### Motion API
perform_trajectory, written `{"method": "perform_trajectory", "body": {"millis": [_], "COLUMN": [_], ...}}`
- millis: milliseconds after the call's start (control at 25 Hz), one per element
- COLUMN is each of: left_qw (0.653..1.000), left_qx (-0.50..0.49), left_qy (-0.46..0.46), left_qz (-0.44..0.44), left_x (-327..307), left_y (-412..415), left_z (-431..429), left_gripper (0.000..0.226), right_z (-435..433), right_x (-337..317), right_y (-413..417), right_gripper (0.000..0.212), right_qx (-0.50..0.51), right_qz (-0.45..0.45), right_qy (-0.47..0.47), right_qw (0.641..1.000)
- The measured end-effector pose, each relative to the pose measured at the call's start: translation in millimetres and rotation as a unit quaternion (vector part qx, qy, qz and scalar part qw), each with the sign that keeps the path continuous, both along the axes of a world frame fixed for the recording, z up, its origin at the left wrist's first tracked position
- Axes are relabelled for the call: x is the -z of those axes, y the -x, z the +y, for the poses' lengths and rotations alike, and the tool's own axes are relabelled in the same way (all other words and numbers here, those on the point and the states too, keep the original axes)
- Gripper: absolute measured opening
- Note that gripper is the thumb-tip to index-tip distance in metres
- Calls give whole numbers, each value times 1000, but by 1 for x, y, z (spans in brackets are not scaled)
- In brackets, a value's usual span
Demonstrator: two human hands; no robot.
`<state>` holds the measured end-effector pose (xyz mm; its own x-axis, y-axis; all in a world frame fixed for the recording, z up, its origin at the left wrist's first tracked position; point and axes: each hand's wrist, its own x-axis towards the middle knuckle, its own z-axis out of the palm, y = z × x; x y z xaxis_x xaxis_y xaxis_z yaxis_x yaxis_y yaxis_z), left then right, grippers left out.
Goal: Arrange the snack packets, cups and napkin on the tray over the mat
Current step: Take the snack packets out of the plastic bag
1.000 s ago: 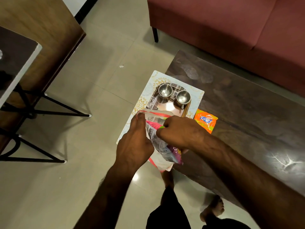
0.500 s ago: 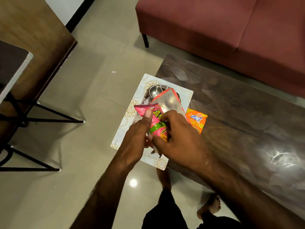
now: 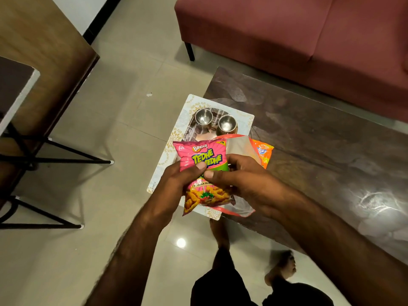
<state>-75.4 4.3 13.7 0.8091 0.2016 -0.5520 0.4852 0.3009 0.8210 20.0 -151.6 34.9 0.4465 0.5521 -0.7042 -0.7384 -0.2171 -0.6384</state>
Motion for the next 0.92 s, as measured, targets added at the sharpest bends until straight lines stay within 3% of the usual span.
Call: {"method": "perform_trajectory", "body": {"millis": [120, 440, 600, 720, 920], "left_qw": [998, 993, 994, 992, 988], "left_qx": [31, 104, 88, 57, 30], "left_qy": [-36, 27, -56, -115, -152], "left_qz": [-29, -52, -17, -1, 0], "left_x": [-6, -8, -7, 1, 14], "left_y": [3, 4, 1, 5, 11], "left_z": [5, 15, 27, 34, 42], "left_gripper": [36, 61, 87, 78, 66], "right_z": [-3, -12, -26, -52, -95], "right_x": [-2, -10, -21, -22, 27], "right_y": [2, 1, -12, -38, -71], "right_gripper": [37, 42, 54, 60, 51], "right_qx": [23, 87, 121, 156, 274], "right_qz": [17, -47, -62, -89, -83], "right_qy": [-41, -54, -68, -48, 15], "right_qw": [999, 994, 988, 983, 958]}}
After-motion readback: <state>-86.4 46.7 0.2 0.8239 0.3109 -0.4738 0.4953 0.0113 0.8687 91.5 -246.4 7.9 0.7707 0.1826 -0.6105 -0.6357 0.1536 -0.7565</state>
